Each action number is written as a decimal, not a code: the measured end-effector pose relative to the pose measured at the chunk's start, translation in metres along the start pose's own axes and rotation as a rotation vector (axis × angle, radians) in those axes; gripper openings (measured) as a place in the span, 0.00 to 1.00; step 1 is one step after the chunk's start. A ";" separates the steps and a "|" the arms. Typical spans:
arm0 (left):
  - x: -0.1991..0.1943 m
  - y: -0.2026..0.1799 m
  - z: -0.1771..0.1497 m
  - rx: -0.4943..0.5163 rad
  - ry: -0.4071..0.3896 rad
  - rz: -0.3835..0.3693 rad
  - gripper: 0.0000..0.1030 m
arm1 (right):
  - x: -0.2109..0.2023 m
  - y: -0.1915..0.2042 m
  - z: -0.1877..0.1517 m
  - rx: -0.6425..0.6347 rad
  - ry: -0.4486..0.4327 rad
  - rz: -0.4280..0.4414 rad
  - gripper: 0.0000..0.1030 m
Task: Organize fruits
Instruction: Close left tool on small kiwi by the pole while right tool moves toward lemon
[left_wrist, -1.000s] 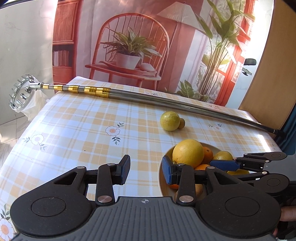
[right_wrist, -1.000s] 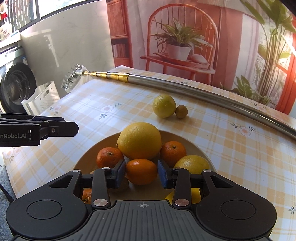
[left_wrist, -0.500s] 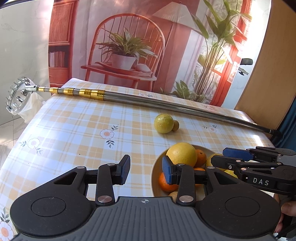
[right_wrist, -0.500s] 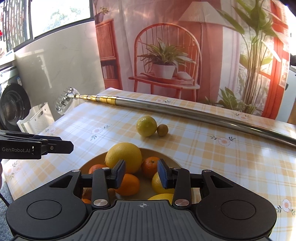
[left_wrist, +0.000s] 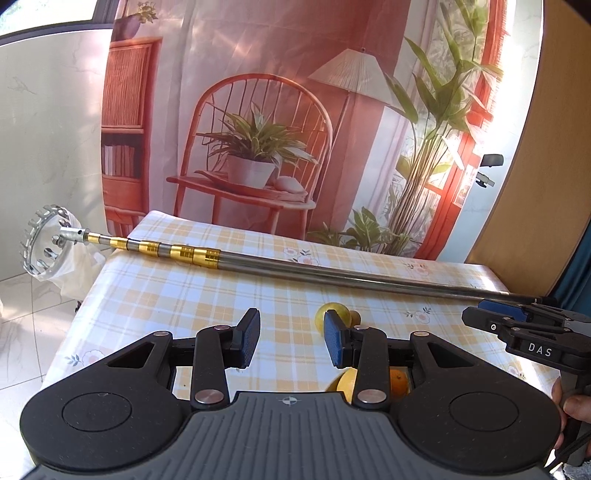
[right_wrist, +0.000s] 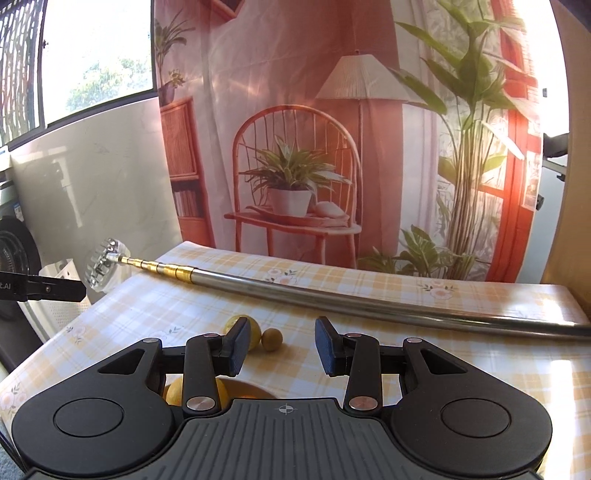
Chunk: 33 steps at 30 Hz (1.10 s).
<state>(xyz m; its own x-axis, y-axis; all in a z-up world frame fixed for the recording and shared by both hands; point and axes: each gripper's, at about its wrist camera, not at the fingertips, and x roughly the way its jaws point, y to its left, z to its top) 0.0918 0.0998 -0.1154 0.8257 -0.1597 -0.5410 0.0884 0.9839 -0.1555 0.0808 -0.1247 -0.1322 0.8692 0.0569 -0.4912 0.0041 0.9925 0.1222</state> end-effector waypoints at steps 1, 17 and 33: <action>0.000 0.000 0.003 0.007 -0.003 0.002 0.39 | 0.001 -0.002 0.003 0.002 -0.004 -0.004 0.35; 0.066 -0.031 0.016 0.231 0.132 -0.082 0.39 | 0.039 -0.036 -0.009 0.065 0.063 -0.034 0.35; 0.223 -0.098 0.036 0.390 0.498 -0.207 0.37 | 0.059 -0.084 -0.035 0.185 0.089 -0.052 0.35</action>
<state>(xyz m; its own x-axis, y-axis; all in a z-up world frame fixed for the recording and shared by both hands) 0.2872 -0.0295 -0.1910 0.4227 -0.2743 -0.8638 0.4900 0.8709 -0.0368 0.1148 -0.2012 -0.2016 0.8185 0.0232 -0.5740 0.1459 0.9580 0.2467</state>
